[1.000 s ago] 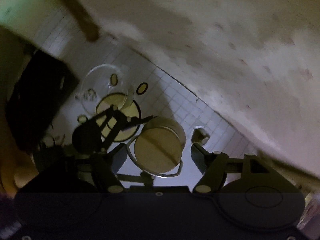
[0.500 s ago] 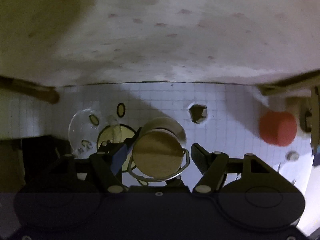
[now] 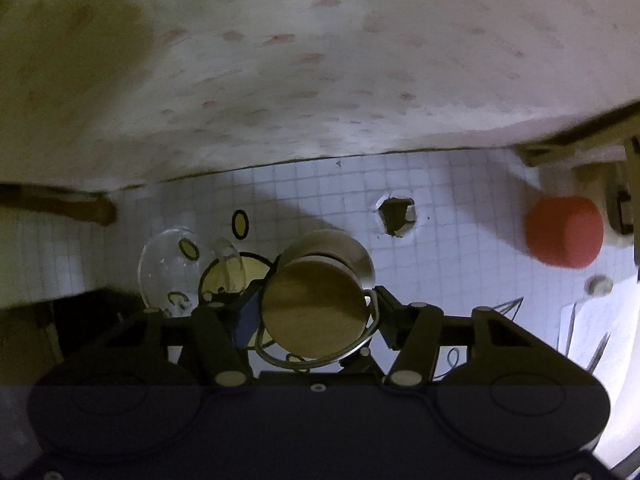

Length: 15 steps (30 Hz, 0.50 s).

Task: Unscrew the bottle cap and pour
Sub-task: 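Lift the unscrewed wooden cap off the bottle mouth with the right tool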

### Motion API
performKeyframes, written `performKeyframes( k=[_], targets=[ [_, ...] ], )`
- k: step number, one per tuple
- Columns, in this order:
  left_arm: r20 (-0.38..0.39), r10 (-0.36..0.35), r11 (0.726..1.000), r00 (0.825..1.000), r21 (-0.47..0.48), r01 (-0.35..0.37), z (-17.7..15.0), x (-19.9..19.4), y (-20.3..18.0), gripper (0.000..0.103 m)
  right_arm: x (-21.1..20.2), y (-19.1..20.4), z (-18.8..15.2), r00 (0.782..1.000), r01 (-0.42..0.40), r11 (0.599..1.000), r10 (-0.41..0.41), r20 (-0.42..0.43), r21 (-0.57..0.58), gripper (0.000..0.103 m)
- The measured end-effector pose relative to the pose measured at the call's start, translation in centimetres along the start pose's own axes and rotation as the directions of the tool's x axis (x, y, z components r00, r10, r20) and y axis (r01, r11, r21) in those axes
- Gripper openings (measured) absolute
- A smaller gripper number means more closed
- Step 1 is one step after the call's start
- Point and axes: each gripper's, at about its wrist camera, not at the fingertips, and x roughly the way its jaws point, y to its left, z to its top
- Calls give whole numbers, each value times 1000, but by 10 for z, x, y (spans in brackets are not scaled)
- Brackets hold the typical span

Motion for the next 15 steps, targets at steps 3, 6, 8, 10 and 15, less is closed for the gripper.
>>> performKeyframes(
  k=[3,6,8,10,15],
  targets=[
    [0,0,1000,1000,0,0,0,0,0,69,-1,5,1,1000,6,996,-7,-8,-92,59],
    [1,-1,1000,1000,1,1,0,0,0,69,-1,14,0,1000,20,978,-22,-10,-207,59],
    [1,-2,1000,1000,1,2,0,0,1,69,-2,20,-1,999,32,961,-35,-5,-275,59],
    [2,-1,1000,1000,0,1,0,0,0,69,-5,29,-3,999,52,924,-53,7,-380,59],
    [2,-3,1000,1000,3,3,0,-1,1,69,-9,43,-7,996,87,853,-87,23,-514,59]
  ],
)
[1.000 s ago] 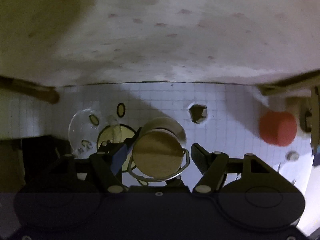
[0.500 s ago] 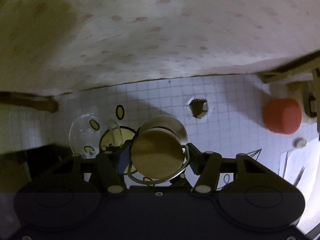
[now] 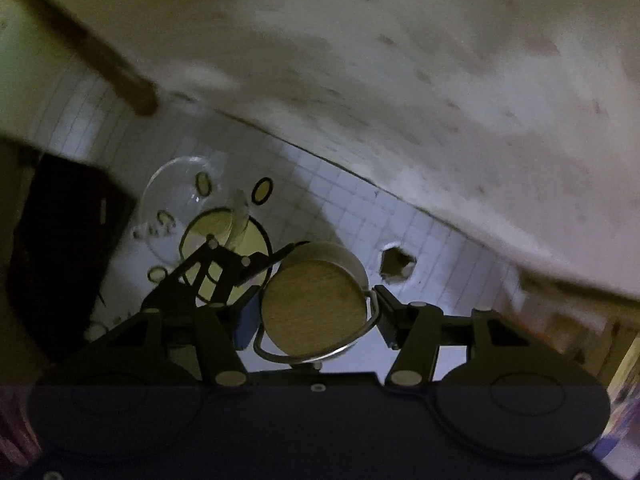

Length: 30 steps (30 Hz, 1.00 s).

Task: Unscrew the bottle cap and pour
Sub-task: 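Lift the unscrewed wooden cap off the bottle mouth with the right tool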

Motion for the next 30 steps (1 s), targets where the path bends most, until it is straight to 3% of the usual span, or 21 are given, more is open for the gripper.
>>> performKeyframes(
  k=[4,18,21,30],
  targets=[
    [1,0,1000,1000,0,0,0,0,0,69,-5,2,0,999,46,998,-45,16,-36,59],
    [0,1,1000,1000,-2,-1,-1,-1,0,69,-8,-4,-10,999,39,999,-39,34,2,59],
    [0,4,1000,1000,-3,-4,-1,-1,0,69,-7,-6,-12,999,41,996,-37,39,-85,59],
    [-7,13,1000,1000,-8,-13,0,-1,-2,69,-10,-11,-19,997,42,998,-39,59,-51,59]
  ],
)
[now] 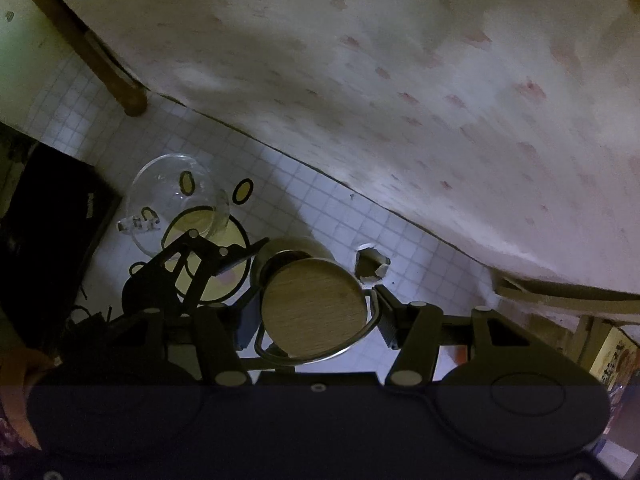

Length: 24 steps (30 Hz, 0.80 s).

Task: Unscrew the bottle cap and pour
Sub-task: 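Lift the unscrewed wooden cap off the bottle mouth with the right tool, then carry the cap away from the bottle and lower it with the right tool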

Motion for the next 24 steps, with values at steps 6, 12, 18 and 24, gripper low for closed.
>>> performKeyframes(
  k=[6,12,18,24],
  targets=[
    [-10,6,1000,1000,-2,-6,1,0,-1,69,-1,-9,-7,1000,-10,998,9,24,59,59],
    [-22,22,1000,1000,-16,-22,3,0,-2,70,1,-20,-14,999,-17,992,12,42,122,59],
    [-39,39,999,998,-35,-41,5,0,-4,71,2,-31,-21,998,-39,981,28,61,189,59],
    [-62,71,996,996,-45,-74,6,-4,-3,83,3,-41,-27,996,-66,969,49,78,236,59]
  ],
)
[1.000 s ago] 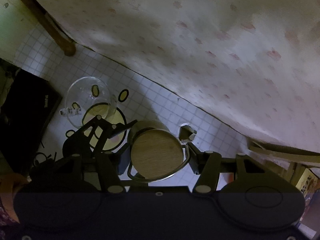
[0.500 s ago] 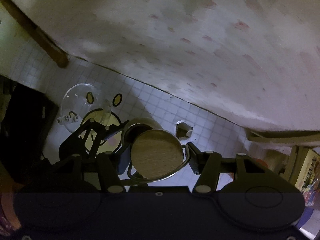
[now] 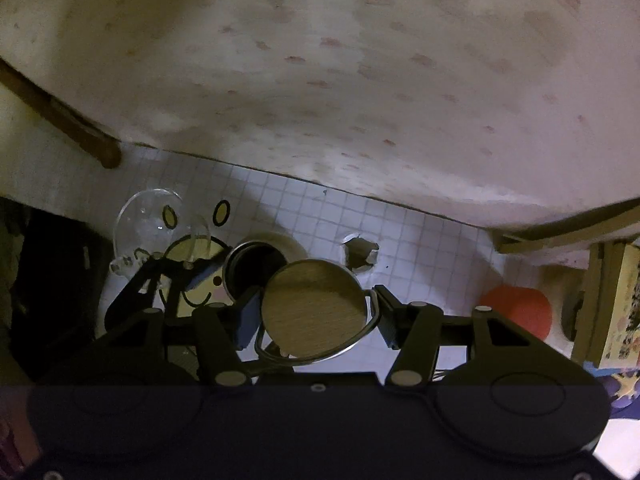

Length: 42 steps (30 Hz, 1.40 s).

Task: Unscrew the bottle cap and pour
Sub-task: 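Carry the cap away from the bottle and lower it with the right tool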

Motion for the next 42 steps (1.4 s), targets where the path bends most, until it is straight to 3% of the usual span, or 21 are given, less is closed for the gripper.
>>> performKeyframes(
  k=[6,12,42],
  targets=[
    [-13,25,1000,1000,-9,-25,0,-8,5,102,2,-12,-5,1000,-12,999,12,11,47,59],
    [-40,43,999,998,-23,-44,-1,-16,6,103,9,-25,-13,1000,-12,997,12,4,80,59],
    [-174,-29,996,984,-84,14,-11,-50,-3,103,81,-64,-58,996,-14,979,32,-82,206,59]
  ],
)
